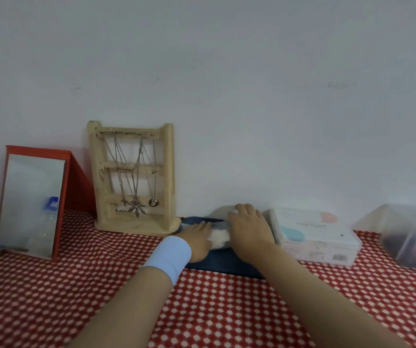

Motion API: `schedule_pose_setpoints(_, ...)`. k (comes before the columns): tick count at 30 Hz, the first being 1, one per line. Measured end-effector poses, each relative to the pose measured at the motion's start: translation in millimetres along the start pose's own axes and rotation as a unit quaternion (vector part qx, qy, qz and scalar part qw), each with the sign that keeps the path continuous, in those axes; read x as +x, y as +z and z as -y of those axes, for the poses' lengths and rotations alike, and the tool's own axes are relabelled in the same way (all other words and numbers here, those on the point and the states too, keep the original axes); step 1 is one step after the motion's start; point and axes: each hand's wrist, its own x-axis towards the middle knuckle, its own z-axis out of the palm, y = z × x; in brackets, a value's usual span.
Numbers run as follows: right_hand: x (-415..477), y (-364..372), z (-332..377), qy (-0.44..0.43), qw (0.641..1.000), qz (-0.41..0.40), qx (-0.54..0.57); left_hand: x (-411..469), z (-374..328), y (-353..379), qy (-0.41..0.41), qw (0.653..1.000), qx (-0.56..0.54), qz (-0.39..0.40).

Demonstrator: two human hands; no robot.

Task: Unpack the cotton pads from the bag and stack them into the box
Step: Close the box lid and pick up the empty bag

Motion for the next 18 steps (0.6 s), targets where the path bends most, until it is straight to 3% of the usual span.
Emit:
schedule_pose_setpoints(1,1,0,0,-0.035,0.999,0.010,0.017,3,0,1,-0.005,1.000,0.003,0.005)
schedule_pose_setpoints(3,-1,1,3,-0.063,0.989,0.107,0.084,4,1,4,-0.015,1.000,0.009,0.012)
schedule_pose_setpoints(5,-1,9,1,-0.027,0.970,0.207,0.127,4,2,6,-0.024,0.999,0.040,0.004)
schedule_pose_setpoints(7,0,15,-3,0.007,0.960,0.251,0.124,2,3,4,-0.036,0.996,0.079,-0.016)
schedule_pose_setpoints(10,0,15,-5,0.020,0.958,0.260,0.116,4,6,4,-0.047,0.998,0.037,0.005)
schedule_pose_setpoints(14,-4,15,-2,0.006,0.981,0.171,0.089,8,7,10,-0.059,0.997,0.044,0.006)
schedule_pose_setpoints(18,-3,22,-3,0.014,0.960,0.240,0.144,4,6,12,-0.072,0.995,0.074,-0.014)
